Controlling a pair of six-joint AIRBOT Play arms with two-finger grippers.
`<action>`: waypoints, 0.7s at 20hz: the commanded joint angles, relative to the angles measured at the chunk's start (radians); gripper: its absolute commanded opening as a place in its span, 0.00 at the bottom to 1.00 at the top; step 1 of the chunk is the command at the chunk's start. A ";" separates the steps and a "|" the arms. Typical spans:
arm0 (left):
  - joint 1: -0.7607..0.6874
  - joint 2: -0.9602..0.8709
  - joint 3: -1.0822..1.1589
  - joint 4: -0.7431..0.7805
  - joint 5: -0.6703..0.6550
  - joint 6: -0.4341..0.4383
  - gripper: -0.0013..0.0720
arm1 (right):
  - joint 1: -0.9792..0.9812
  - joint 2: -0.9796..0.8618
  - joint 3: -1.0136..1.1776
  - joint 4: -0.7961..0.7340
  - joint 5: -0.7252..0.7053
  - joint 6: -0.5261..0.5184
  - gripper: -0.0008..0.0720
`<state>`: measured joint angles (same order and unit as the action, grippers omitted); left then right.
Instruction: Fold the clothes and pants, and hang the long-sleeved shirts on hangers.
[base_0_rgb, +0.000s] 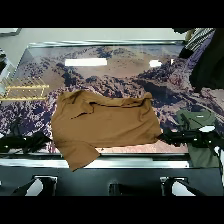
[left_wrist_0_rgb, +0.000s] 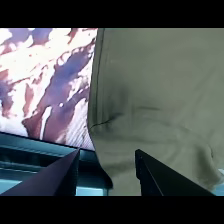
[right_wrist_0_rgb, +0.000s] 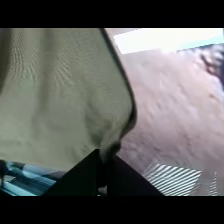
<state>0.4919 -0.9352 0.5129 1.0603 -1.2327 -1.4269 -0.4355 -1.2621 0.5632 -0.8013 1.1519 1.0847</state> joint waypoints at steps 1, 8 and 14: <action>0.001 -0.001 -0.077 -0.014 0.073 0.019 0.58 | 0.000 -0.001 0.000 0.049 0.050 -0.035 0.06; -0.013 -0.108 -0.083 -0.120 0.195 0.097 0.58 | 0.000 0.064 0.000 0.065 0.073 -0.072 0.06; -0.065 -0.187 -0.083 -0.142 0.241 0.097 0.49 | 0.000 0.138 0.000 0.068 0.082 -0.063 0.05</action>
<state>0.4484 -1.0931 0.4332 0.9131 -1.0363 -1.3376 -0.4355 -1.1584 0.5632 -0.7383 1.2278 1.0172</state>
